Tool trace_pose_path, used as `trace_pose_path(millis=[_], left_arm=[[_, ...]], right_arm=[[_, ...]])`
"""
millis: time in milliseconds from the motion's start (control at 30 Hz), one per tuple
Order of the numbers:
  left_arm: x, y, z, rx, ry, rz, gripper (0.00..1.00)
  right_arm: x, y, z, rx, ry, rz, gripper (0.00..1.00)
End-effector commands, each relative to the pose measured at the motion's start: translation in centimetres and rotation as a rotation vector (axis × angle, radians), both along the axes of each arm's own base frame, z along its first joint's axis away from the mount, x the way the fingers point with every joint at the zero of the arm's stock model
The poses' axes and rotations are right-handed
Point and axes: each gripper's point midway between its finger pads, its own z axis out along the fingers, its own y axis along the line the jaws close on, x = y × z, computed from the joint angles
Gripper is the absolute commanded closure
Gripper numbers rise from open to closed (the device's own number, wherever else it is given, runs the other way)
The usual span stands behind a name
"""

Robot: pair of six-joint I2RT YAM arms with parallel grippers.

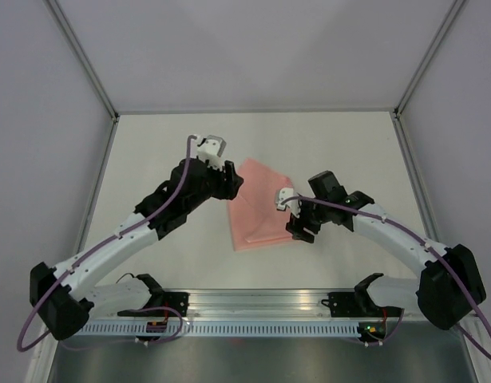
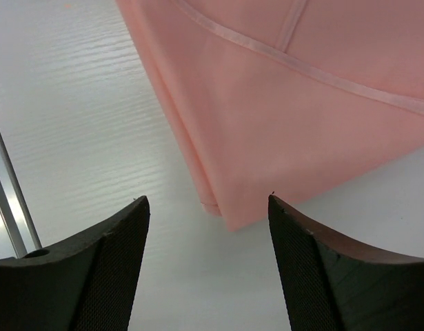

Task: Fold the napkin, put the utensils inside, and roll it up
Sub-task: Roll the napkin with the utensil

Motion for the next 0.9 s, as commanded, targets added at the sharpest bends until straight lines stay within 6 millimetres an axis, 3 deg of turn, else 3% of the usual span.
trace_pose_path(millis=[0,100,267,867], left_arm=[[-1.4,2.8,0.8,-0.117,0.069,0.128,0.39],[-2.6,3.8,1.3,-0.152,0.073,0.135,0.38],[-3.6,4.9,0.3,-0.131,0.098,0.154,0.38],[-3.8,4.9,-0.7,-0.115,0.111,0.144,0.39]], right_arm=[[0.4,2.3,-0.1,-0.01,-0.131,0.089,0.24],[-0.9,3.7,-1.1,-0.036,-0.147,0.161,0.23],[-2.1,5.2,-2.6,-0.077,-0.161,0.224,0.23],[0.2,5.9,-6.7,-0.153,-0.198,0.214,0.26]])
